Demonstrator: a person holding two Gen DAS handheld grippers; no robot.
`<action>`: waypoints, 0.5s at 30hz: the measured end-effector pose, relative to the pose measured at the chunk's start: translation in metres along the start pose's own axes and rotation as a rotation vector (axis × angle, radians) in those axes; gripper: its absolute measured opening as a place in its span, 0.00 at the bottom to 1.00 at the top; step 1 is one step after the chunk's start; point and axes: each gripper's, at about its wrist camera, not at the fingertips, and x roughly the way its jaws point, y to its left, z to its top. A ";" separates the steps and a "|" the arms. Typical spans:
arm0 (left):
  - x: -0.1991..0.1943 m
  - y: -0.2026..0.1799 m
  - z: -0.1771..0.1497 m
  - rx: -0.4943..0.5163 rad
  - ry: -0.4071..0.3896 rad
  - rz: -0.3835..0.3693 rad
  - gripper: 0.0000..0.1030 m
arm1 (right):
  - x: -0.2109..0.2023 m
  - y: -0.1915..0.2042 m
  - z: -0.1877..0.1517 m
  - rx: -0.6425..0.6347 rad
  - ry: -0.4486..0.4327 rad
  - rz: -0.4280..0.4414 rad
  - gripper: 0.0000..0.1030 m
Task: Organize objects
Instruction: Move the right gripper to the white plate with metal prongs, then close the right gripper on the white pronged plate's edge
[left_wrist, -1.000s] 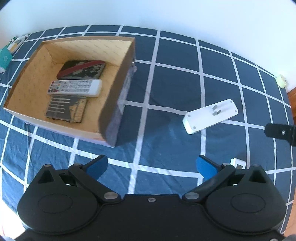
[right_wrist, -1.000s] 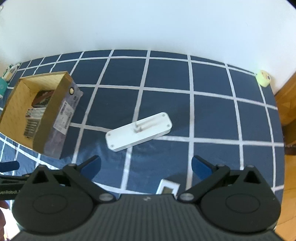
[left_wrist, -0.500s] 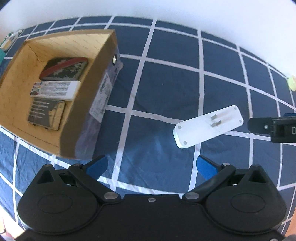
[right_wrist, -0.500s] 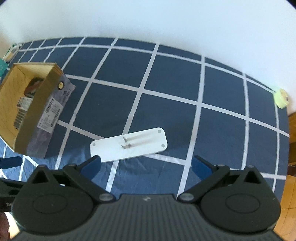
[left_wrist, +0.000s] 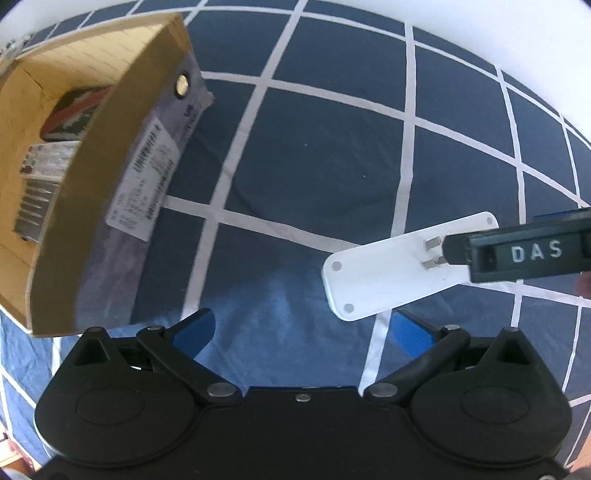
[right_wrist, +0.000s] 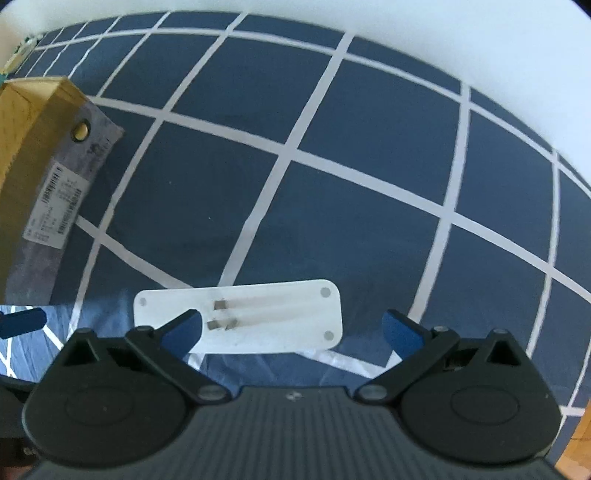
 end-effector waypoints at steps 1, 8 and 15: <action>0.003 -0.001 0.001 -0.004 0.004 0.001 1.00 | 0.005 -0.002 0.002 -0.001 0.006 -0.001 1.00; 0.015 -0.010 0.006 0.001 0.025 -0.012 1.00 | 0.020 -0.006 0.008 0.003 0.020 0.035 1.00; 0.022 -0.016 0.011 0.008 0.028 -0.022 1.00 | 0.033 -0.007 0.009 0.006 0.038 0.048 0.99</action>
